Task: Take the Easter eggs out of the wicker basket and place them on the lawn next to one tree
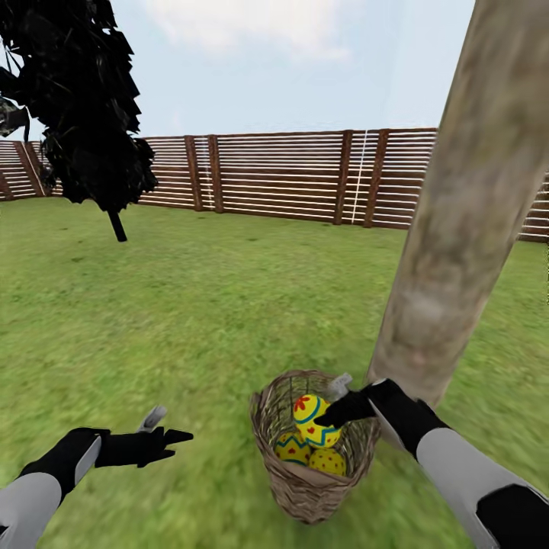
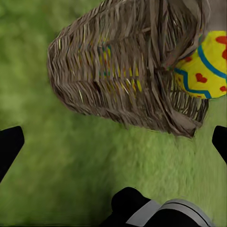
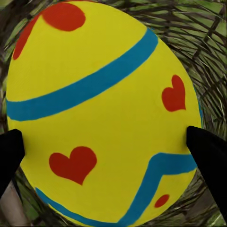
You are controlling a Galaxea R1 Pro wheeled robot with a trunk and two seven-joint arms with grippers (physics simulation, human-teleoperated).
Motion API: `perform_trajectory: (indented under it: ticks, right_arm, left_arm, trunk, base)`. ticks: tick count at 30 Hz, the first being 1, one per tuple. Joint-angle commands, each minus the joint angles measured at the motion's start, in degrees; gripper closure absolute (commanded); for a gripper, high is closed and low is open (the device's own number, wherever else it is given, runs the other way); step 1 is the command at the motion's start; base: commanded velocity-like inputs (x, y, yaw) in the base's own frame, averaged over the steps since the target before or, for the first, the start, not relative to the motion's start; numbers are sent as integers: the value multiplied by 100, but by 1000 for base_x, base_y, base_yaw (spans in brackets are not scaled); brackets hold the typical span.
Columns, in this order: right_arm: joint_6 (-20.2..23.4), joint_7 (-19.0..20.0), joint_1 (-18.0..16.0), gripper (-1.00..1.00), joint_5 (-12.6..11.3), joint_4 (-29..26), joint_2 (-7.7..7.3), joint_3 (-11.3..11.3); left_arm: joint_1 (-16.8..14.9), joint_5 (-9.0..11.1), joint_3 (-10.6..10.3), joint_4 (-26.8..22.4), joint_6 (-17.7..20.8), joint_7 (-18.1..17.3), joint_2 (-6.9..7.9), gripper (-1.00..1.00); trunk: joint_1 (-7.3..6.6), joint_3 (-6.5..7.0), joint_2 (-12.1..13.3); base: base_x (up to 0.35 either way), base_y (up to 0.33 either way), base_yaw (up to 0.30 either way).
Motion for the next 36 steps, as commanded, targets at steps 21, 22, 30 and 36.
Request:
perform_trajectory:
  ticks: [21, 22, 30, 36]
  right_arm:
    - [-259, 1184, 48, 100, -514, -152, -413, -2169]
    - [-258, 1184, 49, 100, -513, -152, -411, -2169]
    - [-258, 1201, 50, 100, -516, -143, -418, -2170]
    - [-258, 1194, 54, 100, -524, -67, -471, -2171]
  left_arm:
    - [-2, -134, -26, -2, 6, -22, 64, -100]
    - [-2, -134, -26, -4, 6, -22, 59, -100]
    - [-2, -137, -30, -6, 6, -22, 21, -100]
    - [-2, -137, -30, -6, 6, -18, 10, -100]
  trunk:
    - [-357, 320, 641]
    - [-357, 327, 641]
    - [-357, 381, 641]
    - [-357, 422, 641]
  base:
    - [-70, 0, -53]
    - [-110, 0, -204]
    - [-315, 0, -204]
    - [-175, 0, -205]
